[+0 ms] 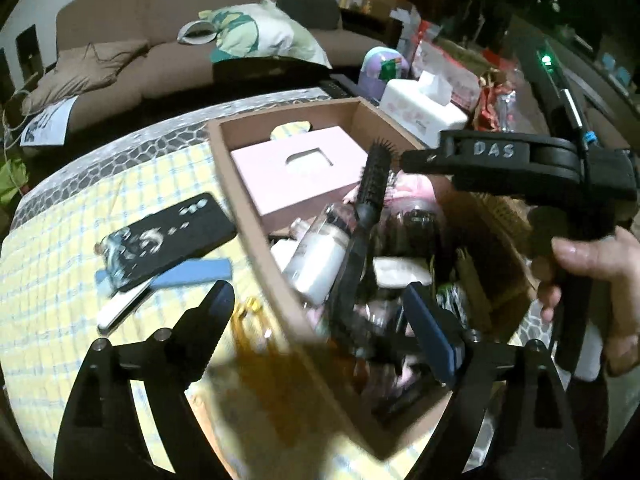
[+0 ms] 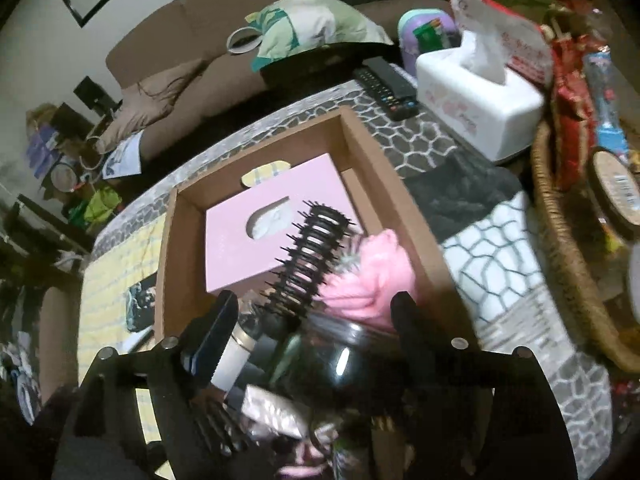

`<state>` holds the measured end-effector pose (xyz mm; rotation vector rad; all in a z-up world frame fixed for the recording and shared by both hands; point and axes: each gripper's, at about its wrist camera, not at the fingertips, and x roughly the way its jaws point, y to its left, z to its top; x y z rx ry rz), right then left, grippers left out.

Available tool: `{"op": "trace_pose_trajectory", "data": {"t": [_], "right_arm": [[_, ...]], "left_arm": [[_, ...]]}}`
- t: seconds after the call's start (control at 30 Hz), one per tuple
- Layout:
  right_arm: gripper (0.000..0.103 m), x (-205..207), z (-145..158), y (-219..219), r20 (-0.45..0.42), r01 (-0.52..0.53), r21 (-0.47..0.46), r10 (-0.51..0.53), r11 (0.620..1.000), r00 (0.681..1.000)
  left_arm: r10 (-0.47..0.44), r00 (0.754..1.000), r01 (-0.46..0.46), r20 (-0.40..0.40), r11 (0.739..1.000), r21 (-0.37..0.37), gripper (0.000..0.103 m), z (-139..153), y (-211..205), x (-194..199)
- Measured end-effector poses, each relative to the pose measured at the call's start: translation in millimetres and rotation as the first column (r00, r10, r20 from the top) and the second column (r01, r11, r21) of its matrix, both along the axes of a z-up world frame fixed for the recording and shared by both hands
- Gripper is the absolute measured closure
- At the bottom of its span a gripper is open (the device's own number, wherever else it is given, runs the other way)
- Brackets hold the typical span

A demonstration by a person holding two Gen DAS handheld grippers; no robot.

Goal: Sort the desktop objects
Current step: 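Withdraw both grippers from the box back over the bed, then grasp the orange pastry brush with the right gripper while the left gripper reaches the pink tweezers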

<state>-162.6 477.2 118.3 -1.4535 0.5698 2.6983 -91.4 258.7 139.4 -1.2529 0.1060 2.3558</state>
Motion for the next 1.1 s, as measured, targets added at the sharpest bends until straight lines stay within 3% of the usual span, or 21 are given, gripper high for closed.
{"op": "trace_pose_trajectory", "data": {"t": [0.1, 0.23, 0.3, 0.5, 0.63, 0.9, 0.97, 1.1], "right_arm": [[0.022, 15.4, 11.0, -4.6, -0.016, -0.009, -0.013, 0.009, 1.0, 1.0], [0.021, 40.8, 24.9, -23.1, -0.041, -0.05, -0.01, 0.049, 0.999, 0.998], [0.02, 56.4, 30.8, -39.2, -0.062, -0.085, -0.018, 0.084, 0.996, 0.994], [0.019, 99.2, 34.4, -99.2, -0.107, -0.206, -0.009, 0.204, 0.978, 0.973], [0.019, 126.1, 29.9, -143.3, -0.135, -0.296, -0.01, 0.292, 0.955, 0.947], [0.02, 146.2, -8.6, -221.6, -0.111, -0.442, -0.034, 0.436, 0.896, 0.893], [0.024, 144.9, -25.3, -236.3, -0.083, -0.455, -0.032, 0.451, 0.89, 0.889], [0.044, 139.5, -59.0, -253.5, -0.023, -0.471, -0.028, 0.47, 0.882, 0.882]], "left_arm": [[0.031, 0.999, -0.031, -0.007, 0.999, 0.022, 0.016, 8.1, -24.5, 17.5], [0.088, 0.996, -0.088, -0.023, 0.996, 0.014, 0.002, 10.9, -70.0, 48.4], [0.12, 0.992, -0.12, -0.026, 0.993, -0.001, 0.0, 8.2, -91.8, 61.8], [0.257, 0.966, -0.256, 0.043, 0.967, -0.011, 0.0, -24.8, -170.9, 99.2], [0.308, 0.947, -0.307, 0.09, 0.951, -0.02, 0.0, -54.4, -199.3, 116.7], [0.375, 0.92, -0.374, 0.113, 0.927, -0.034, 0.0, -86.4, -237.1, 128.5], [0.389, 0.915, -0.388, 0.11, 0.921, -0.03, 0.001, -88.8, -244.6, 126.4], [0.389, 0.916, -0.388, 0.103, 0.921, -0.031, 0.002, -93.2, -248.9, 125.4]]}}
